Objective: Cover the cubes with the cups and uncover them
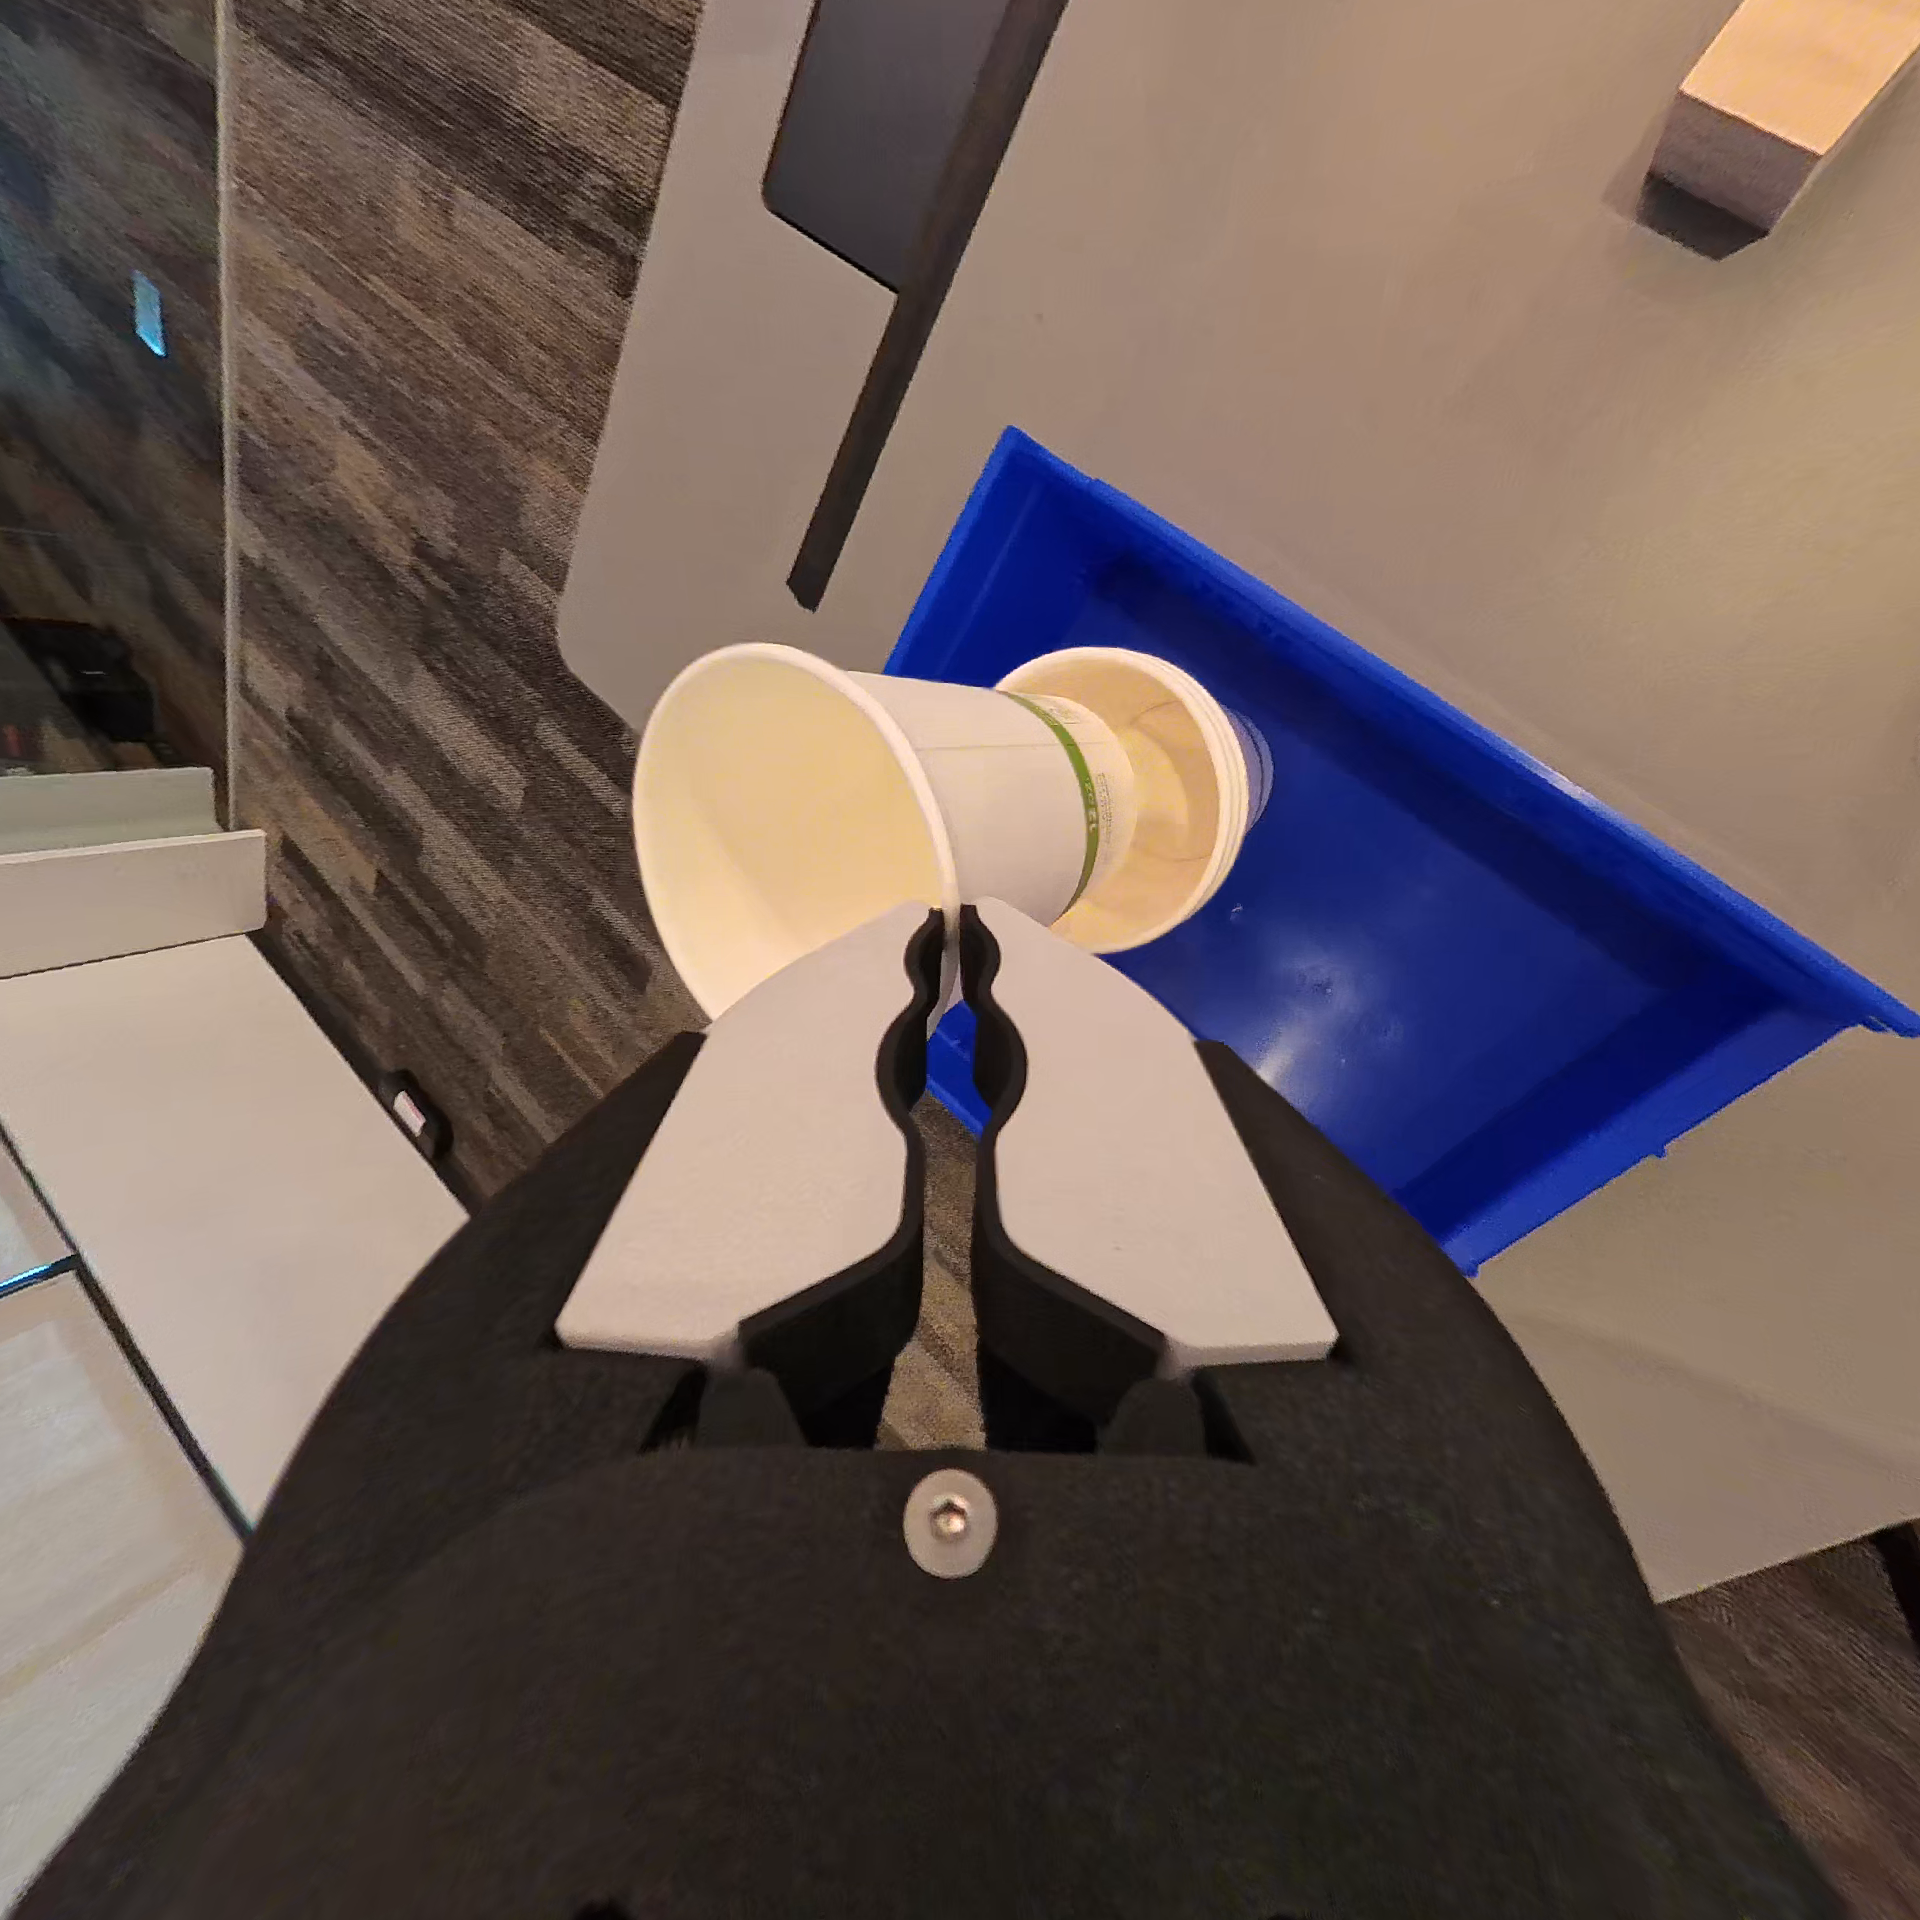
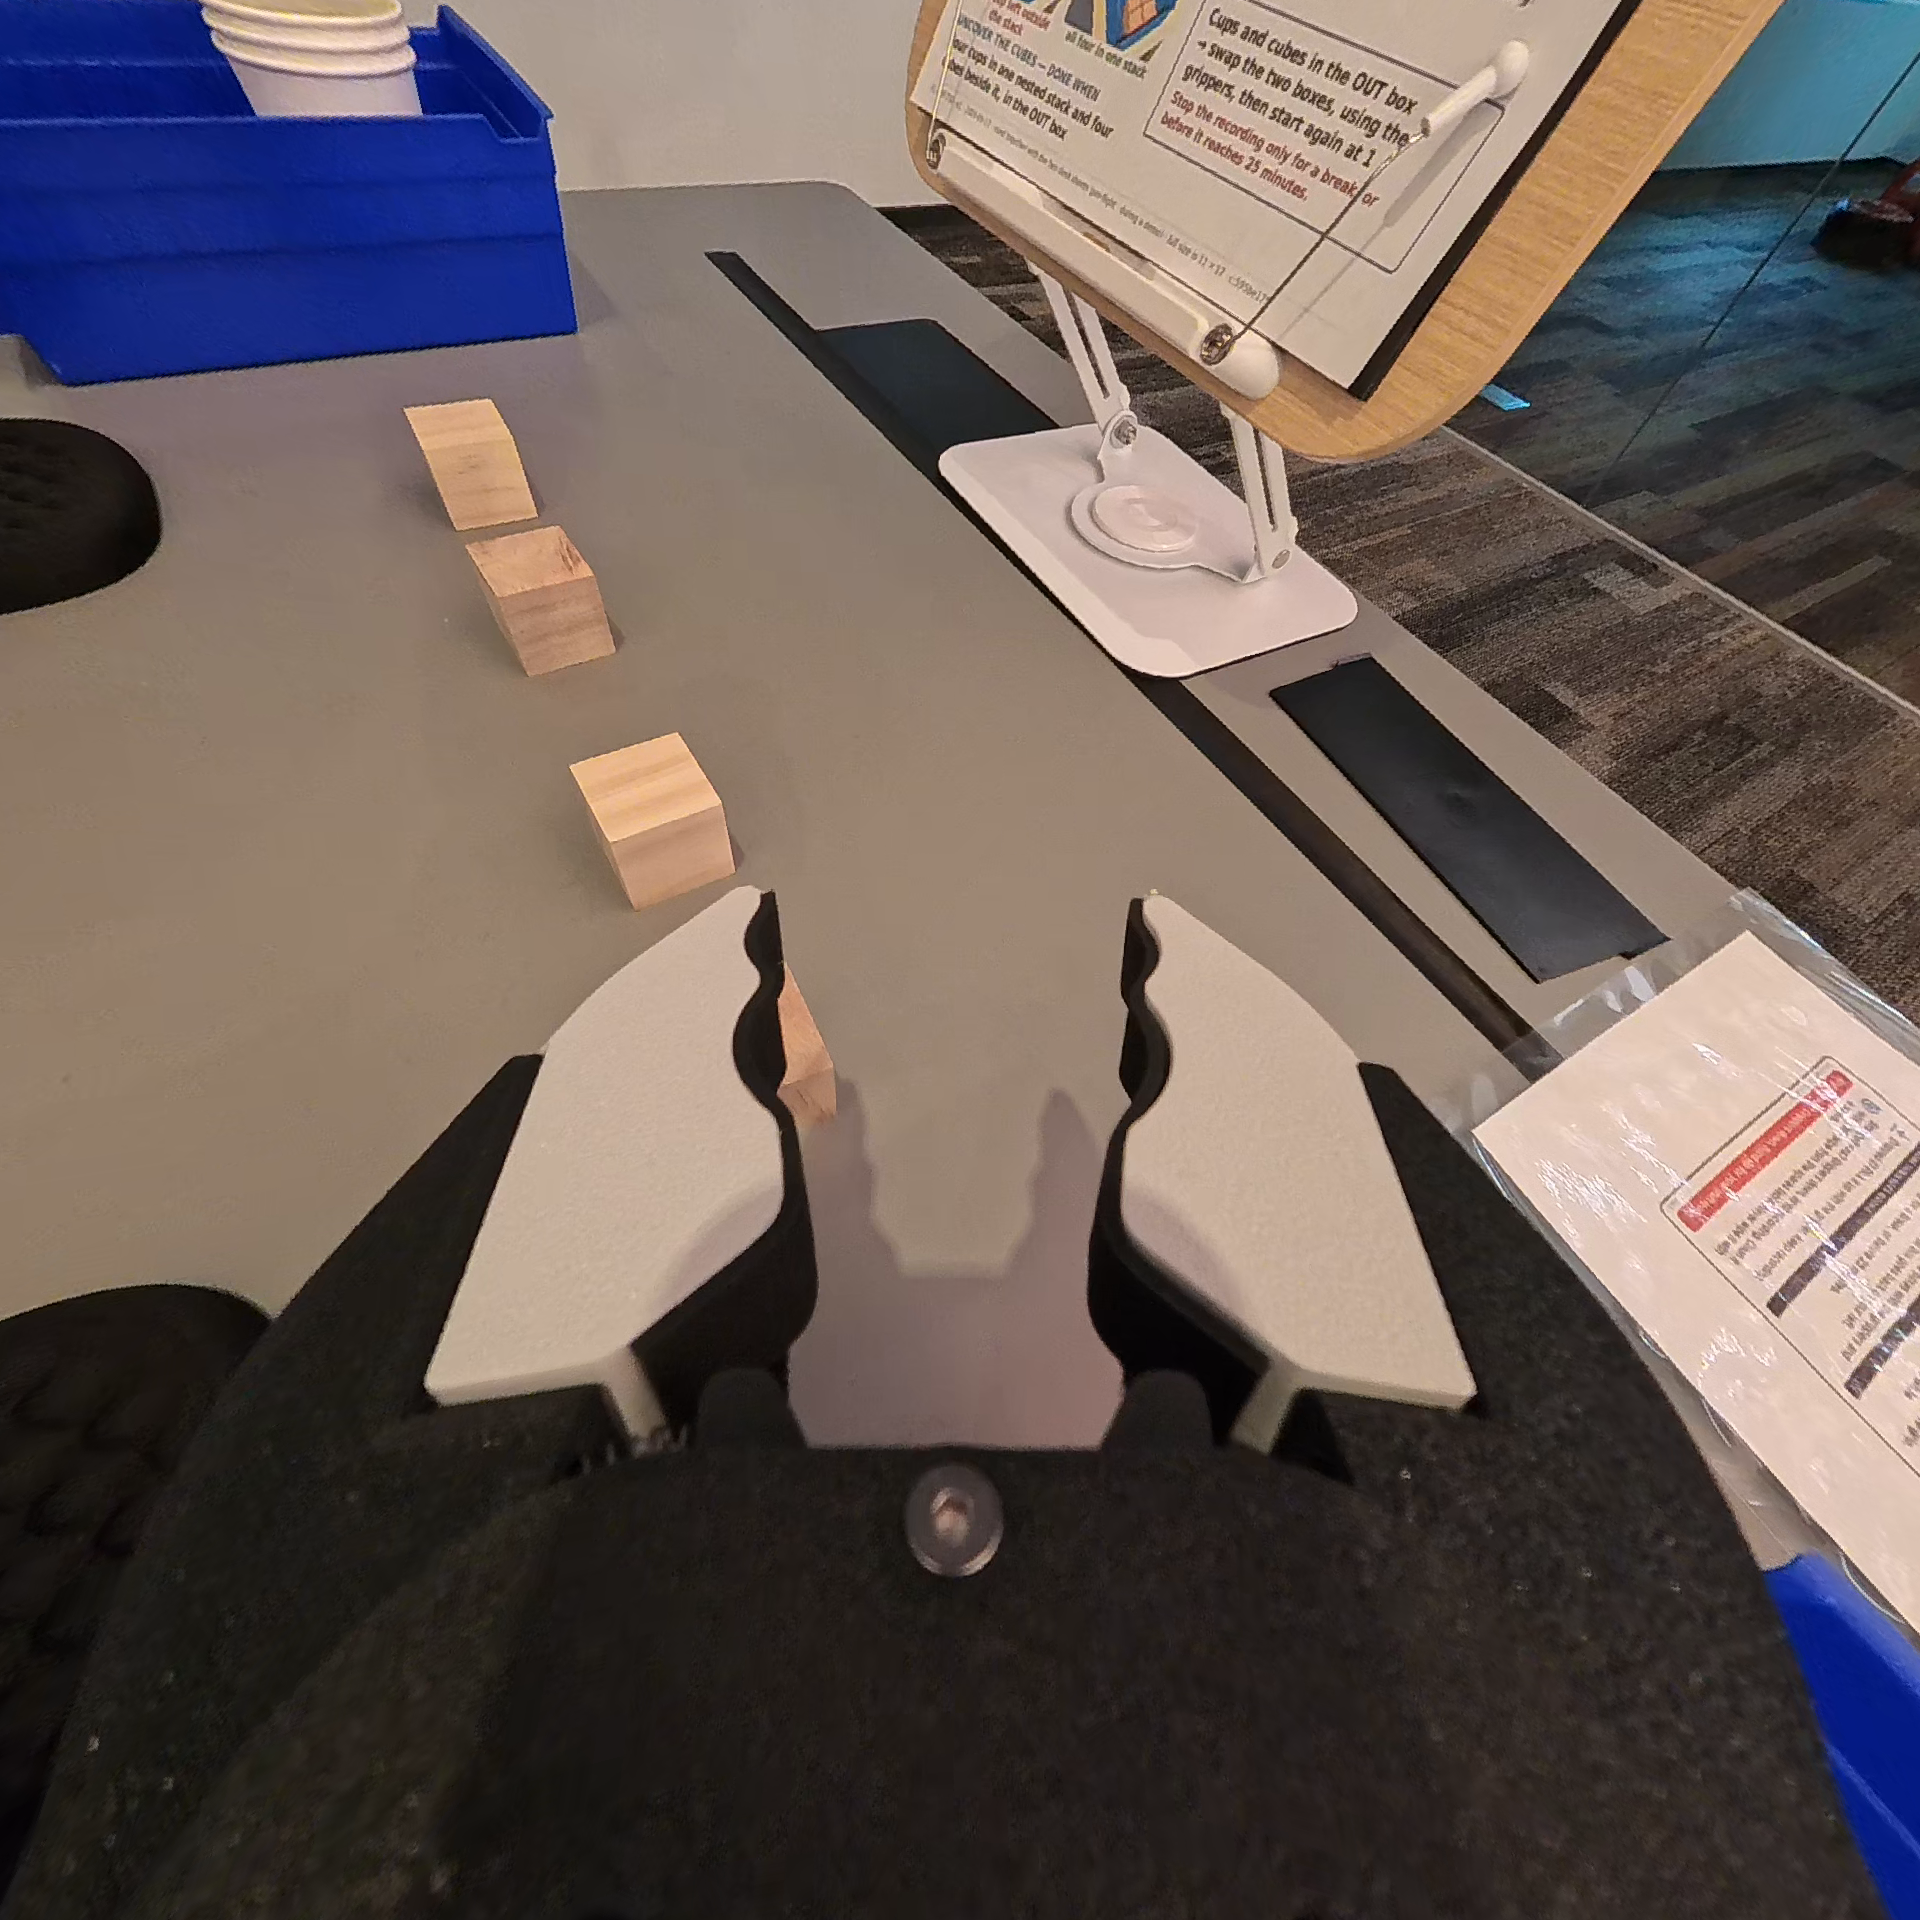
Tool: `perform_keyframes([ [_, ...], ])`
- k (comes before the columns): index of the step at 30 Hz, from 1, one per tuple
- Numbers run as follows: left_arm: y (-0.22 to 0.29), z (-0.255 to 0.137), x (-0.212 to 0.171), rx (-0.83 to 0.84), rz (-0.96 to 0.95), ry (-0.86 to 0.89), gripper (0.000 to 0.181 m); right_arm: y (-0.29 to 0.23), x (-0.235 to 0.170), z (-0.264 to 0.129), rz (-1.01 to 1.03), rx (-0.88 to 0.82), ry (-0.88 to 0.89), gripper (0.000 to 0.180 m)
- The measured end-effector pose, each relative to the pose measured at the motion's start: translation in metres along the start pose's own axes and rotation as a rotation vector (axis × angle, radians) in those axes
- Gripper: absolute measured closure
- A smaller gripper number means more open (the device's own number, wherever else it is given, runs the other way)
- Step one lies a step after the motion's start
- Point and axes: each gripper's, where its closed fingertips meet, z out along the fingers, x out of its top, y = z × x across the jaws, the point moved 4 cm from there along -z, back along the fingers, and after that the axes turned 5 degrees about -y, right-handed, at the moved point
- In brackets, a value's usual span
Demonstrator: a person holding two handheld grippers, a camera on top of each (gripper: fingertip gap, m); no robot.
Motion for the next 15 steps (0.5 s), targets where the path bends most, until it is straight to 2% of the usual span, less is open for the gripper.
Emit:
perform_keyframes([
  [9,-0.002,-0.034,0.008,0.045,0.016,0.016,0.178,-0.003,0.004,0.002,-0.01,0.01,0.011,0.117],
  [15,0.021,-0.066,0.043,0.045,0.118,0.071,0.178,-0.016,0.023,0.013,-0.069,0.045,0.02,0.117],
])
